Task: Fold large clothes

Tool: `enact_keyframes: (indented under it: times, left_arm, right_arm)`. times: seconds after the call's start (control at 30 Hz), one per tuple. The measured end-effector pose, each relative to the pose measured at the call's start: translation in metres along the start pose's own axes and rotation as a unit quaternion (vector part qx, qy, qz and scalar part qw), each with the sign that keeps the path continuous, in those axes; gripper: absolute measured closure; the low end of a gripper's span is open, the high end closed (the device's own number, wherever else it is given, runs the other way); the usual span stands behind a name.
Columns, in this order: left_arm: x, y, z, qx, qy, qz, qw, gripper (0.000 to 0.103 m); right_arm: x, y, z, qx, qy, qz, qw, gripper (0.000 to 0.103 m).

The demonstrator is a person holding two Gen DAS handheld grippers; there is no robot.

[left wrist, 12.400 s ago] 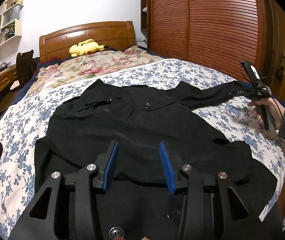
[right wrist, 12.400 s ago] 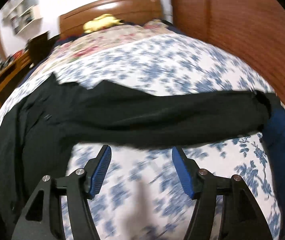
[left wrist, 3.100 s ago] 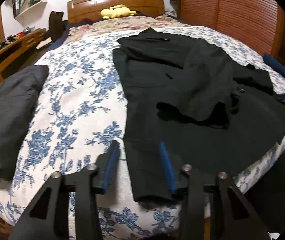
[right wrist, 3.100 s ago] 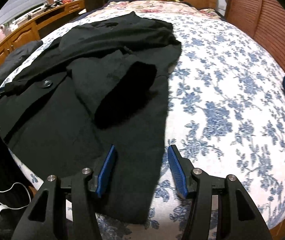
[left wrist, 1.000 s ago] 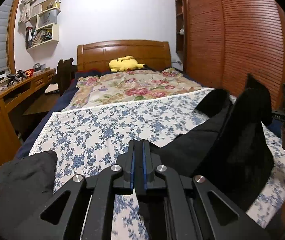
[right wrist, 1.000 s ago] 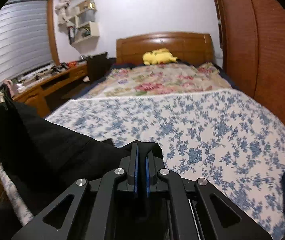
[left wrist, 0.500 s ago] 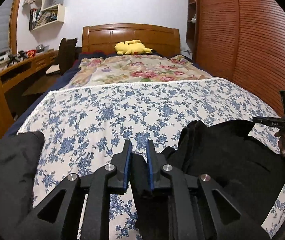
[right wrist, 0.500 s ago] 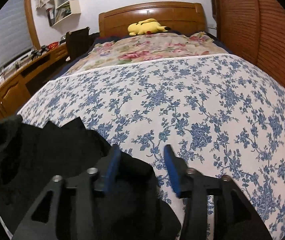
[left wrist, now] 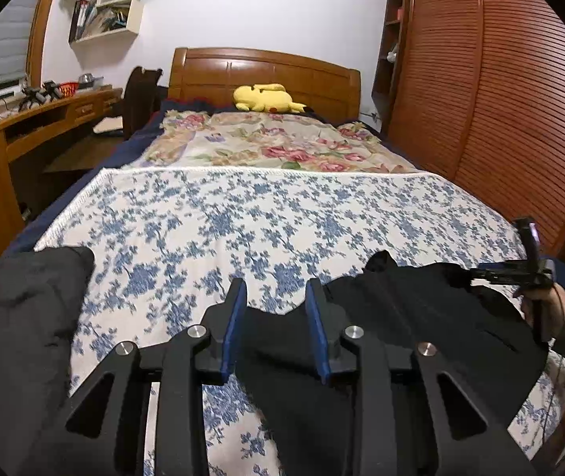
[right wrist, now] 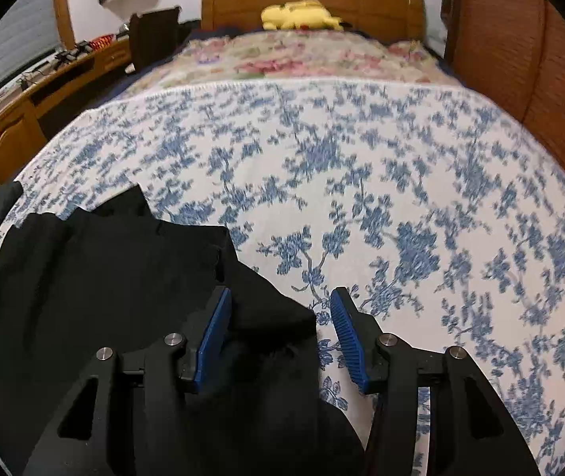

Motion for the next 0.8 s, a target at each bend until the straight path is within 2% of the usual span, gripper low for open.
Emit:
enact_keyframes:
  times: [0.17, 0.33, 0.43, 0.5, 0.6, 0.77, 0.8]
  left_arm:
    - [0.009, -0.003, -0.012, 0.004, 0.023, -0.005, 0.9997, 0.07]
    - [0.018, -0.013, -0.022, 0.019, 0.041, -0.012, 0.9989, 0.069]
    - [0.023, -0.022, -0.025, 0.026, 0.047, -0.018, 0.9984, 0.069]
    - [0.027, -0.028, -0.027, 0.031, 0.053, -0.022, 0.9979, 0.069]
    - [0.031, -0.039, -0.029, 0.039, 0.057, -0.029, 0.9972, 0.069]
    - [0.034, -0.051, -0.031, 0.052, 0.066, -0.033, 0.996, 0.069]
    - [0.034, -0.053, -0.031, 0.054, 0.068, -0.033, 0.9957, 0.068]
  right_arm:
    - [0.019, -0.008, 0.004, 0.008, 0.024, -0.008, 1.0, 0.049]
    - [0.003, -0.017, 0.009, 0.008, -0.013, -0.018, 1.0, 0.049]
    - [-0.011, -0.016, 0.005, -0.011, -0.031, 0.004, 0.999, 0.049]
    - [-0.008, -0.015, 0.0, -0.026, -0.019, 0.003, 0.999, 0.049]
    - [0.011, -0.012, -0.009, -0.033, 0.022, 0.015, 0.999, 0.049]
    - [0.051, 0.0, -0.008, -0.017, 0.094, 0.052, 0.994, 0.049]
    - [0.054, 0.002, -0.005, -0.014, 0.096, 0.057, 0.994, 0.05]
Point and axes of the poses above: each gripper's, at about its wrist camera, not at the fingertips, and x roughly the way its jaws point, y to its left, z to its top, the point moved 7 cm from there along x, roughly the way its jaws point, and after that the axes turned 13 degrees about -z, right-handed, at the moved point
